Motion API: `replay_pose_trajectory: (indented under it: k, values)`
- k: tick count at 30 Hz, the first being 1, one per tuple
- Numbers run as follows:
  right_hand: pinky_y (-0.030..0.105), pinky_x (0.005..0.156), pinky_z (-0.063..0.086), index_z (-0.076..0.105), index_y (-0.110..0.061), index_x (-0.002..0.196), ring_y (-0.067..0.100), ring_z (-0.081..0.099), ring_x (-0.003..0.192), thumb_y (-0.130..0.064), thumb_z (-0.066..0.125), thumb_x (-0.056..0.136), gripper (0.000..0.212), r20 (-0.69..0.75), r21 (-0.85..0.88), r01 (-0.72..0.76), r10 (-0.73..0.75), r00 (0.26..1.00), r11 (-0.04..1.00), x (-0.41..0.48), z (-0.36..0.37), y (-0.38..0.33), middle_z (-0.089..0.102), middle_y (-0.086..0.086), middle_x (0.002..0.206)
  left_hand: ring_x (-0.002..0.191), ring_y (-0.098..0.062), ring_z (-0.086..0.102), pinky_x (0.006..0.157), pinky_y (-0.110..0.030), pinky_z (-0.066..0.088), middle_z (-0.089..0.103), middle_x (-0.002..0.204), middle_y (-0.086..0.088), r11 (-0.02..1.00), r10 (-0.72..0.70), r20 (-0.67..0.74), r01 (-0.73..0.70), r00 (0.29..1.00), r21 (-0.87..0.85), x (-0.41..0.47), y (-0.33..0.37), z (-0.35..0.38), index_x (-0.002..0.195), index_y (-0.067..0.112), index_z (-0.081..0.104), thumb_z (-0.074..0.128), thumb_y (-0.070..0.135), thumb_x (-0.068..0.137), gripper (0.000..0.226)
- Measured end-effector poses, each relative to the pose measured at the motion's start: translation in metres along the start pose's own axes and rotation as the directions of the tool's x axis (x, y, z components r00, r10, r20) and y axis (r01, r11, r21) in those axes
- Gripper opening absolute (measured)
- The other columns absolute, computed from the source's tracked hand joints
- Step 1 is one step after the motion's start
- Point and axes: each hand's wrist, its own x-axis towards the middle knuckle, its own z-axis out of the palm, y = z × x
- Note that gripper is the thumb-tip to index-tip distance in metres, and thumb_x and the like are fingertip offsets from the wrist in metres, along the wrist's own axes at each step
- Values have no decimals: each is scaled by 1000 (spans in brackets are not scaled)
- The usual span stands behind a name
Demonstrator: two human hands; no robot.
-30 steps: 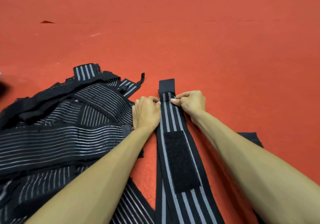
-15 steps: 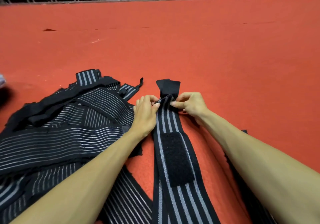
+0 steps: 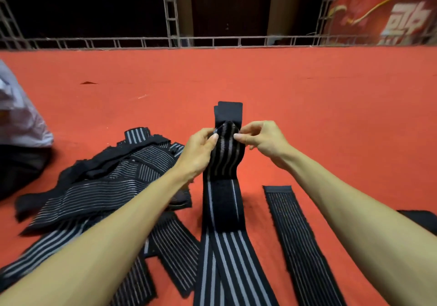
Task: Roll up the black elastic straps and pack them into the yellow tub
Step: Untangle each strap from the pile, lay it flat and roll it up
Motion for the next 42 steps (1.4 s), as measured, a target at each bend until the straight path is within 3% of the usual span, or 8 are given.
replay_pose_trajectory:
  k: [8, 16, 21, 24, 29, 34, 39, 42]
  values:
    - [22, 49, 40, 59, -5, 72, 12, 48, 52, -3, 75, 79, 17, 80, 197, 52, -69, 994, 979, -74, -38, -83, 56, 7, 67, 89, -13, 52, 73, -28, 39, 58, 97, 5, 960, 145, 58, -154, 988, 236, -60, 90, -14, 115, 13, 54, 33, 24, 106, 26]
    - [21, 55, 41, 55, -6, 90, 15, 54, 64, -19, 69, 86, 19, 232, 467, 9, -133, 964, 884, -130, -68, -139, 59, 6, 81, 68, -15, 69, 61, -25, 56, 73, 80, -7, 956, -23, 264, 98, 964, -275, -110, 178, -28, 96, 6, 65, 37, 13, 105, 30]
    - [29, 67, 41, 50, 12, 127, 28, 44, 94, -29, 72, 85, 62, 164, 504, 74, -180, 970, 860, -136, -71, -166, 53, 19, 112, 64, -14, 66, 60, -25, 55, 70, 80, -8, 890, 7, 304, 133, 953, -437, -116, 209, -39, 99, 2, 64, 41, 10, 102, 25]
    - [19, 54, 49, 62, 1, 97, 14, 60, 66, -17, 64, 91, 19, 157, 415, 39, -114, 981, 909, -133, -69, -156, 66, 8, 85, 67, -17, 65, 60, -28, 54, 69, 80, -9, 960, -31, 190, 82, 981, -268, -112, 195, -29, 92, 5, 64, 38, 9, 103, 29]
    - [21, 51, 50, 66, 0, 98, 15, 56, 62, -15, 69, 87, 18, 179, 234, -125, 83, 980, 964, -116, -47, -91, 64, 12, 85, 91, -25, 62, 76, -37, 50, 65, 106, -16, 996, -54, 99, 48, 994, 70, -87, 116, 0, 107, 6, 58, 27, 16, 106, 32]
    - [23, 52, 50, 64, 5, 113, 19, 56, 65, -12, 69, 87, 32, 167, 270, -183, 141, 976, 945, -88, -31, -44, 64, 16, 91, 103, -10, 58, 86, -28, 49, 60, 113, 2, 998, -63, 44, 62, 997, 17, -65, 53, 18, 120, 17, 52, 29, 21, 106, 27]
    - [44, 85, 50, 63, 2, 116, 30, 62, 89, 3, 64, 87, 29, 109, 374, -245, 220, 969, 895, -60, -6, 17, 66, 18, 106, 107, -8, 58, 87, -20, 47, 61, 119, 3, 998, -44, -26, 43, 999, -56, -48, 1, 38, 128, 13, 54, 34, 20, 105, 31]
    - [28, 66, 57, 65, -2, 117, 24, 68, 82, 6, 62, 87, 31, 62, 437, -269, 270, 961, 858, -51, 12, 55, 68, 15, 109, 111, -9, 57, 86, -11, 44, 62, 119, 4, 996, -60, -50, 57, 997, -64, -43, -37, 50, 128, 13, 56, 37, 17, 105, 30]
